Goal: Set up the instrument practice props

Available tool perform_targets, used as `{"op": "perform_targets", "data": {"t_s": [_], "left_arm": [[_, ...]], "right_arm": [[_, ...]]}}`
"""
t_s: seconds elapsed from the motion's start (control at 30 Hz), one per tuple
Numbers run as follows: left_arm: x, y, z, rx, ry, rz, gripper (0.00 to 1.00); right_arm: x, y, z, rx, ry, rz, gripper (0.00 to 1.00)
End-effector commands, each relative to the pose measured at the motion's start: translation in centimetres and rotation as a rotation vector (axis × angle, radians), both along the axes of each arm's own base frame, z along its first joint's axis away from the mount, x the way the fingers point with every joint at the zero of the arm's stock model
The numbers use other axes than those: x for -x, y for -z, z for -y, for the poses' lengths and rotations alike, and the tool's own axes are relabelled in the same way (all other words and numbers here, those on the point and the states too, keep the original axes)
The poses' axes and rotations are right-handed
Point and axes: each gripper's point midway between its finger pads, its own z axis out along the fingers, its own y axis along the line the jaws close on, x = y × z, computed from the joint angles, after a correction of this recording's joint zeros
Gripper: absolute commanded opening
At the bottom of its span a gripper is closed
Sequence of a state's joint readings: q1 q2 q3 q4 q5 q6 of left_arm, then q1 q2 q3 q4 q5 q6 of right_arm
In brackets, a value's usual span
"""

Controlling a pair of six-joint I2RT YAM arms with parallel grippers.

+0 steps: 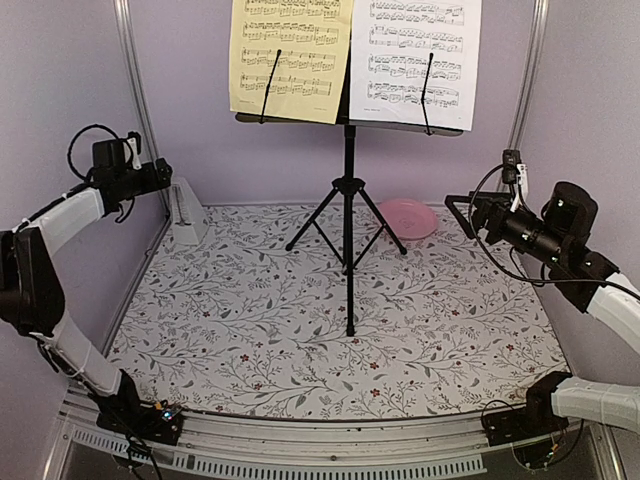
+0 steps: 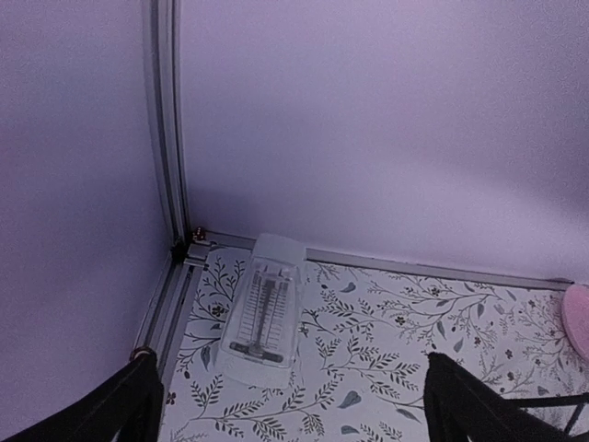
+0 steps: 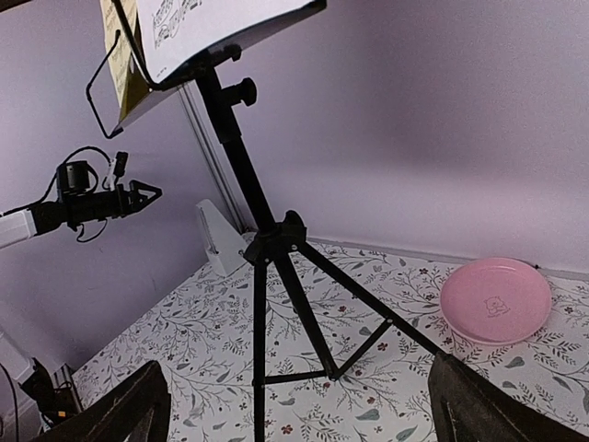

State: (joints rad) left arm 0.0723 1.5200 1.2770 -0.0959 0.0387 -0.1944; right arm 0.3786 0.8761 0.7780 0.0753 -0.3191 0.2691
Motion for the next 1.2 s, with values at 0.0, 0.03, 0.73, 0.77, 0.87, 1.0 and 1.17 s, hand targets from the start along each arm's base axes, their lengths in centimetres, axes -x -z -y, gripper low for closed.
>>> {"op": "perform_targets", "data": {"t_s": [0.0, 0.03, 0.73, 0.77, 0.87, 1.0, 1.17], "left_arm": [[-2.7, -0.2, 0.2, -0.067, 0.098, 0.011, 0.99], [-3.4, 0.1, 0.0, -0.084, 0.101, 0.006, 0.99], [-11.6, 12.3, 0.3, -0.087, 0.166, -0.183, 0.93], [-11.8, 13.0, 0.2, -0.084, 0.164, -0.195, 0.91], [-12.1, 14.0, 0.1, -0.079, 0.157, -0.214, 0.85], [-11.8, 13.5, 0.7, -0.05, 0.156, -0.199, 0.67], [-10.7, 10.7, 2.9, -0.083, 0.121, -0.161, 0.5]], "right_arm": [[0.4, -0.1, -0.9, -0.019, -0.068, 0.019, 0.99], [0.5, -0.1, -1.1, -0.018, -0.077, 0.019, 0.99], [-0.3, 1.1, -1.8, -0.033, -0.105, -0.032, 0.99], [-0.3, 1.1, -1.8, -0.035, -0.105, -0.034, 0.99], [-0.2, 1.2, -1.8, -0.035, -0.105, -0.037, 0.99], [-0.2, 1.5, -1.9, -0.035, -0.107, -0.043, 0.99], [-0.3, 1.7, -2.1, -0.039, -0.116, -0.046, 0.99]]}}
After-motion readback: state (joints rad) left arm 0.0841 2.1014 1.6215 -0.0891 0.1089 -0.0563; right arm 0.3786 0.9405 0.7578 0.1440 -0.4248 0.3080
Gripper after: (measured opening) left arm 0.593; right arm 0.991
